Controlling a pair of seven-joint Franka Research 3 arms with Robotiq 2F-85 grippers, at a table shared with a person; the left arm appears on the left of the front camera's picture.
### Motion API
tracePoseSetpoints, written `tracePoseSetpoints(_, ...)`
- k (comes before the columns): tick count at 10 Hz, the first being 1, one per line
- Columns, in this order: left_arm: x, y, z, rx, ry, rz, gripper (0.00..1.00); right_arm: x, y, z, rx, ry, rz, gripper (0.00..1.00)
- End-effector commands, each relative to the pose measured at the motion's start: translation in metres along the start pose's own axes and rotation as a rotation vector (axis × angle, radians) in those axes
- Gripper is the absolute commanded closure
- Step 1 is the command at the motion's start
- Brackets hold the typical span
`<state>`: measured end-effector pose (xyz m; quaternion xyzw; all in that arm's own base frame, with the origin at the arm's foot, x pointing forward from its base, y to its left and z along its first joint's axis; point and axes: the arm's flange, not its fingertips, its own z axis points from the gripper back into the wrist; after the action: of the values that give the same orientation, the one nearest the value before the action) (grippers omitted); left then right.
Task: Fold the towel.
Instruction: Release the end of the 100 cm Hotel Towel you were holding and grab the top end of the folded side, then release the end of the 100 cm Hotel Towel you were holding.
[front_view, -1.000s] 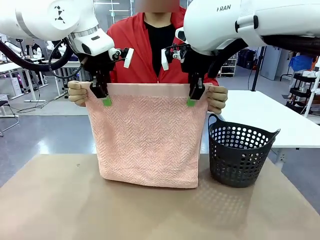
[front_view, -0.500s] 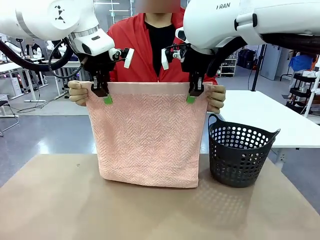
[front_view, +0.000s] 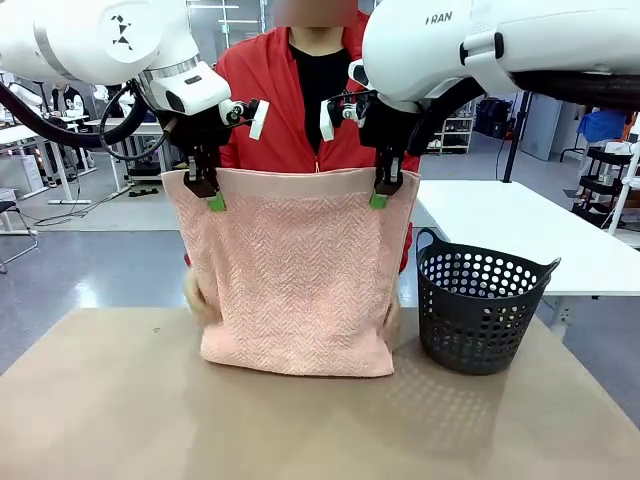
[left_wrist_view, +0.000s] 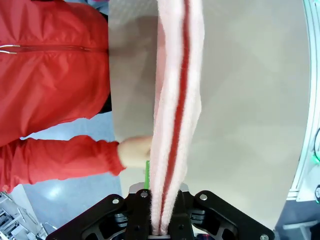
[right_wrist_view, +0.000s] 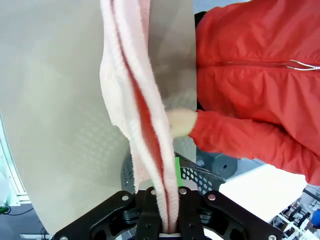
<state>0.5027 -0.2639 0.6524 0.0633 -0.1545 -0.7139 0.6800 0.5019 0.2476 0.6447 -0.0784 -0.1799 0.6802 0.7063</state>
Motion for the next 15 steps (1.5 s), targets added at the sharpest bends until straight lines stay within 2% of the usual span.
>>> tracePoseSetpoints(1,-0.0017,0.0013,0.0047,0.013,0.006,-0.007,1.0,-0.0035,0.0019,0.0054,-0.007,0.003,0.019,1.0)
tracePoseSetpoints(15,-0.0017,0.0013,0.0047,0.013,0.006,-0.007,1.0,-0.0035,0.0019,0.0054,-0.007,0.003,0.019,1.0)
